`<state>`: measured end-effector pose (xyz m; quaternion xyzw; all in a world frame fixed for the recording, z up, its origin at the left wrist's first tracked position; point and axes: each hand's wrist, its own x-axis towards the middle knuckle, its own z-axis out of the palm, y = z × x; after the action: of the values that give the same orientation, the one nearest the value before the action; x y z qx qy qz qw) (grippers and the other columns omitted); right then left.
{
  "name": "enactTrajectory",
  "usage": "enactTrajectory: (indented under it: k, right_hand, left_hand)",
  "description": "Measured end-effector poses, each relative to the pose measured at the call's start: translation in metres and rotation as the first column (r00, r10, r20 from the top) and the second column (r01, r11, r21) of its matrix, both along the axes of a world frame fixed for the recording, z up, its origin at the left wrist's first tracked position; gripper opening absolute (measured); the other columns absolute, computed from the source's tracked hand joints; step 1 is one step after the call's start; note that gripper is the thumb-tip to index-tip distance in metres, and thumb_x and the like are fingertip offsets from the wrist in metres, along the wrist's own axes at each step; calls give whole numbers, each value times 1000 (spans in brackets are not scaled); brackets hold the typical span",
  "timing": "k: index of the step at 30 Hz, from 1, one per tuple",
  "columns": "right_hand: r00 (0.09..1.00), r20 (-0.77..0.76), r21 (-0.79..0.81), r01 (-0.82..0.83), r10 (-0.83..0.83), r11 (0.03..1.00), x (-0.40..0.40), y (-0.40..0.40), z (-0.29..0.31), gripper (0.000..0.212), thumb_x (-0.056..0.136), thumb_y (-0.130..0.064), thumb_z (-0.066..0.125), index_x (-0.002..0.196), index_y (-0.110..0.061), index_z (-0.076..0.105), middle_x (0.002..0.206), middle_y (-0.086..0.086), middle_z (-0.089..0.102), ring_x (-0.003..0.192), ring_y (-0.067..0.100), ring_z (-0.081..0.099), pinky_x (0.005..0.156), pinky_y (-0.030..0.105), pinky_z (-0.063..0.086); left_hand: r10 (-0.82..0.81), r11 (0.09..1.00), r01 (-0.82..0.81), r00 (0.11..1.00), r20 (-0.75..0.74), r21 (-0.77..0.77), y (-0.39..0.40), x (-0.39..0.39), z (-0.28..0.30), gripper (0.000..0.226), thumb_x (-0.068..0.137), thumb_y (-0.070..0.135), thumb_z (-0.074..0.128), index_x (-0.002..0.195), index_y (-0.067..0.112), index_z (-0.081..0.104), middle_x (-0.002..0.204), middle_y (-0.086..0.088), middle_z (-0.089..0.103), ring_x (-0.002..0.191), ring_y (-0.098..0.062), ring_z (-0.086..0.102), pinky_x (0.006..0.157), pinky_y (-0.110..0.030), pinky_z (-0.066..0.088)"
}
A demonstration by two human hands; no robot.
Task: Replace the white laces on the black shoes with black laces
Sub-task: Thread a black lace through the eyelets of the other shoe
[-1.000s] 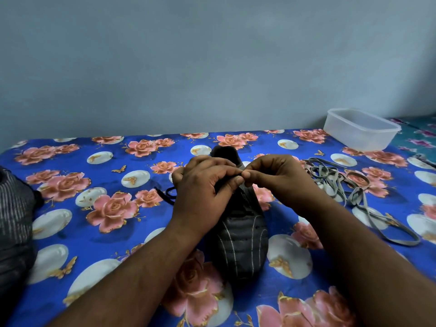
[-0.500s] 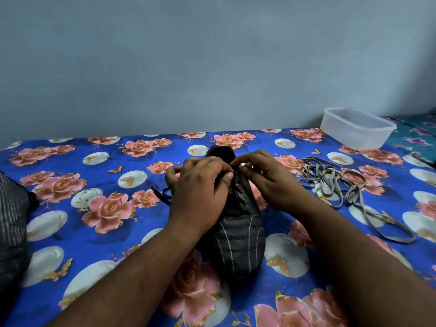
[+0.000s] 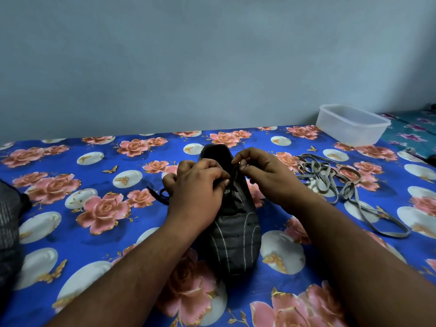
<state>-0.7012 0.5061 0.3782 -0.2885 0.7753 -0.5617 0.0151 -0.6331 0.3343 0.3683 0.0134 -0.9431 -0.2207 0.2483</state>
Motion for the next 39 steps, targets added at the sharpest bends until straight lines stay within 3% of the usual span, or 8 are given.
enactTrajectory:
  k: [6, 10, 15, 22, 26, 32, 35, 39]
  right_hand:
    - [999, 10, -1, 43, -43, 999, -3, 7, -1, 18, 93, -2, 65, 101, -18, 69, 86, -7, 68, 78, 4, 59, 74, 20, 45]
    - [999, -50, 191, 27, -17, 981, -4, 15, 1, 11, 89, -8, 73, 89, -19, 73, 85, -10, 72, 82, 4, 63, 80, 23, 49]
    - [993, -121, 220, 21, 6, 975, 1, 13, 5, 8, 82, -21, 83, 84, -17, 77, 74, -17, 67, 60, -3, 54, 63, 17, 42]
    - [988, -152, 221, 67, -34, 973, 3, 11, 3, 7, 81, -23, 85, 83, -21, 78, 71, -19, 68, 58, -3, 53, 62, 22, 40]
    - [997, -78, 223, 3, 15, 975, 0, 13, 2, 2, 89, -20, 77, 88, -19, 75, 78, -10, 72, 64, -6, 56, 68, 20, 44]
    - [981, 178, -7, -75, 75, 997, -9, 22, -1, 10, 98, -12, 62, 100, -3, 67, 88, -2, 65, 86, 14, 57, 84, 33, 47]
    - [959, 282, -188, 51, 4, 981, -13, 32, 4, 8, 100, -11, 57, 99, -10, 64, 93, 4, 68, 87, 18, 58, 83, 39, 51]
    - [924, 314, -268, 307, -218, 913, -25, 44, 6, 9, 103, -20, 55, 97, -16, 62, 87, -3, 69, 75, 13, 56, 72, 33, 52]
  left_hand:
    - [-74, 987, 68, 997, 36, 144, -3, -5, -5, 13, 94, 34, 67, 103, 38, 76, 121, 27, 60, 122, -17, 38, 106, -50, 29]
    - [-99, 972, 91, 995, 30, 217, -6, -7, -7, 12, 93, 35, 68, 101, 39, 76, 122, 29, 60, 120, -15, 35, 107, -51, 30]
    - [-100, 968, 86, 994, 50, 236, -5, -7, -8, 13, 94, 35, 67, 103, 37, 76, 127, 28, 60, 122, -15, 33, 109, -49, 28]
    - [-159, 934, 128, 985, 69, 332, -7, -8, -9, 12, 96, 29, 67, 100, 29, 79, 121, 26, 60, 121, -11, 31, 85, -18, 17]
    - [-145, 938, 127, 989, 33, 322, -7, -9, -11, 9, 95, 33, 67, 98, 34, 76, 122, 27, 62, 120, -11, 33, 103, -34, 24]
    - [-219, 912, 224, 974, -54, 343, -19, -9, -13, 30, 85, 52, 66, 115, 48, 64, 128, 28, 57, 126, -9, 42, 102, -37, 27]
    - [-301, 821, 314, 948, -105, 476, -34, -10, -16, 33, 89, 48, 65, 121, 44, 62, 134, 14, 53, 126, -11, 49, 110, -41, 40]
    - [-340, 715, 231, 940, 39, 660, -57, -14, -20, 22, 103, 28, 57, 124, 29, 61, 126, -1, 63, 113, -23, 64, 103, -48, 51]
